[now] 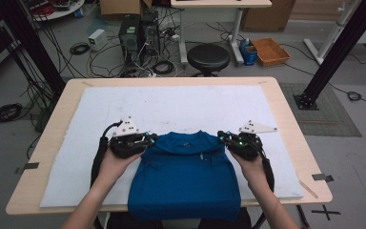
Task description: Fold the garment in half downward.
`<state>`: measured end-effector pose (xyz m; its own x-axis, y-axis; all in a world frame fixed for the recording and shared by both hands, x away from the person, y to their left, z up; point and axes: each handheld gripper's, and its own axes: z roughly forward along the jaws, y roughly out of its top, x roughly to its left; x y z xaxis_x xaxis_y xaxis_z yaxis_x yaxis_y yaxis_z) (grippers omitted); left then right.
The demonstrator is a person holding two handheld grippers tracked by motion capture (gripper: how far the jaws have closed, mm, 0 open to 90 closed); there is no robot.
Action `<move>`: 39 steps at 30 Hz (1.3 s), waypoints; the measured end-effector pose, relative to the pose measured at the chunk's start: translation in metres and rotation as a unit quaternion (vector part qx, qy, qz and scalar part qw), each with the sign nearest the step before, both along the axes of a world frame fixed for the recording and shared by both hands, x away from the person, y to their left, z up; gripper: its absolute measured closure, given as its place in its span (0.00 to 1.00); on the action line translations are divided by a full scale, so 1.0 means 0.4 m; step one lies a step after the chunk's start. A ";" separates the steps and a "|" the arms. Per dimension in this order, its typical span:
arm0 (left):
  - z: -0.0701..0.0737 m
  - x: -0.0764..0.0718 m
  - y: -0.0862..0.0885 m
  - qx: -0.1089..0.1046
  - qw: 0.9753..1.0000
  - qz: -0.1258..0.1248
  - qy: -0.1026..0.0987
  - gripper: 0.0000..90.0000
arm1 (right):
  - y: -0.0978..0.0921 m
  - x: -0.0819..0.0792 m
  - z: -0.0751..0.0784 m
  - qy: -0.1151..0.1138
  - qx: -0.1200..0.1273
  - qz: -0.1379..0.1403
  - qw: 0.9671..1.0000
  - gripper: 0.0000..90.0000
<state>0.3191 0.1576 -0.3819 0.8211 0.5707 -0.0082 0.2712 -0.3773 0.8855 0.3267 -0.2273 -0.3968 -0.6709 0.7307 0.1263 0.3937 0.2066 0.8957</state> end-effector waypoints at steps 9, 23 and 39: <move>-0.044 -0.109 0.009 0.026 0.999 -0.044 -0.003 0.95 | -0.025 -0.140 -0.024 -0.003 -0.030 0.029 0.999 0.96; -0.109 -0.165 -0.026 0.069 0.994 -0.080 0.024 0.73 | 0.011 -0.193 -0.063 0.018 -0.072 0.067 0.995 0.72; -0.137 -0.190 -0.035 0.087 0.988 -0.121 0.044 0.94 | 0.041 -0.220 -0.087 0.045 -0.110 0.128 0.985 0.98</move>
